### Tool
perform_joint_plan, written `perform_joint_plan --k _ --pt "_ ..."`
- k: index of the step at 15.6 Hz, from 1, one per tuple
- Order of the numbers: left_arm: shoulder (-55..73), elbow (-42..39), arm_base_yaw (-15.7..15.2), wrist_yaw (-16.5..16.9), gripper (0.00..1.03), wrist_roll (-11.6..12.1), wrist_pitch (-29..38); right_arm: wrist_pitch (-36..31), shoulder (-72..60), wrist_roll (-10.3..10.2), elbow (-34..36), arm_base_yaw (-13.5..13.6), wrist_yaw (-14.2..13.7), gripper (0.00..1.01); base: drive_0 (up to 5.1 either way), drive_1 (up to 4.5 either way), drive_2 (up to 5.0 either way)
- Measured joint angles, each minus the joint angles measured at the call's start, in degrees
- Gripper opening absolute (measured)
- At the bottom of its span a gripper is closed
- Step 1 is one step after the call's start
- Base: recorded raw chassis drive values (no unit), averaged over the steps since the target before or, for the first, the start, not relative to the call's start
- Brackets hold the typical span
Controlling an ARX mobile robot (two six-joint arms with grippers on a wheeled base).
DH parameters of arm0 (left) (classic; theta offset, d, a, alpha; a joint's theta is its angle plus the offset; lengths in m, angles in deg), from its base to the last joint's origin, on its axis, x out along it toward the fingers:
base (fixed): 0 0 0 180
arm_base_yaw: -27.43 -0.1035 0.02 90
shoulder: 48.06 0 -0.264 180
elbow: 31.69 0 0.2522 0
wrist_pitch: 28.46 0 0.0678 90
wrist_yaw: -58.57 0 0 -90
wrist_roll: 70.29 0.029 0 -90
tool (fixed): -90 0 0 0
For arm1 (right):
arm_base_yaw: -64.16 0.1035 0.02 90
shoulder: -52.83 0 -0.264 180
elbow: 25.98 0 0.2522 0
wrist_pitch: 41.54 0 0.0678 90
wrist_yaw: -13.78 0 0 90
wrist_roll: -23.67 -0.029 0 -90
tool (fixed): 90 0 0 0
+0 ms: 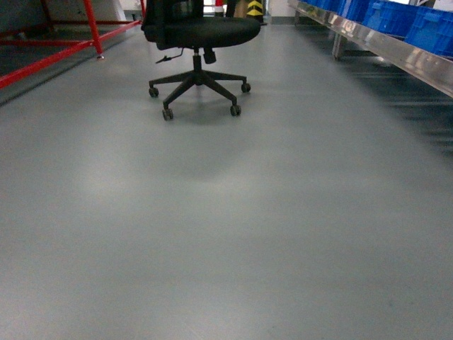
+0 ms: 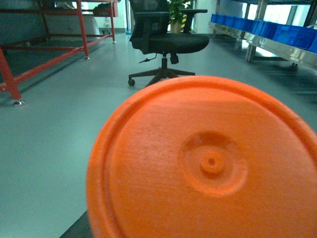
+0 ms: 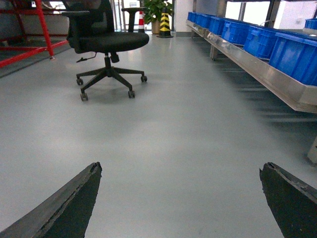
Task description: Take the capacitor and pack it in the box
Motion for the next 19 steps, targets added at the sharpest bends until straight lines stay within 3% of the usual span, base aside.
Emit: perform_joint_plan --k 19 --pt "0.0 0.0 0.0 0.0 0.44 0.0 0.0 -0.1 0.0 0.0 0.0 0.0 0.0 0.98 -4.9 2.42 2.4"
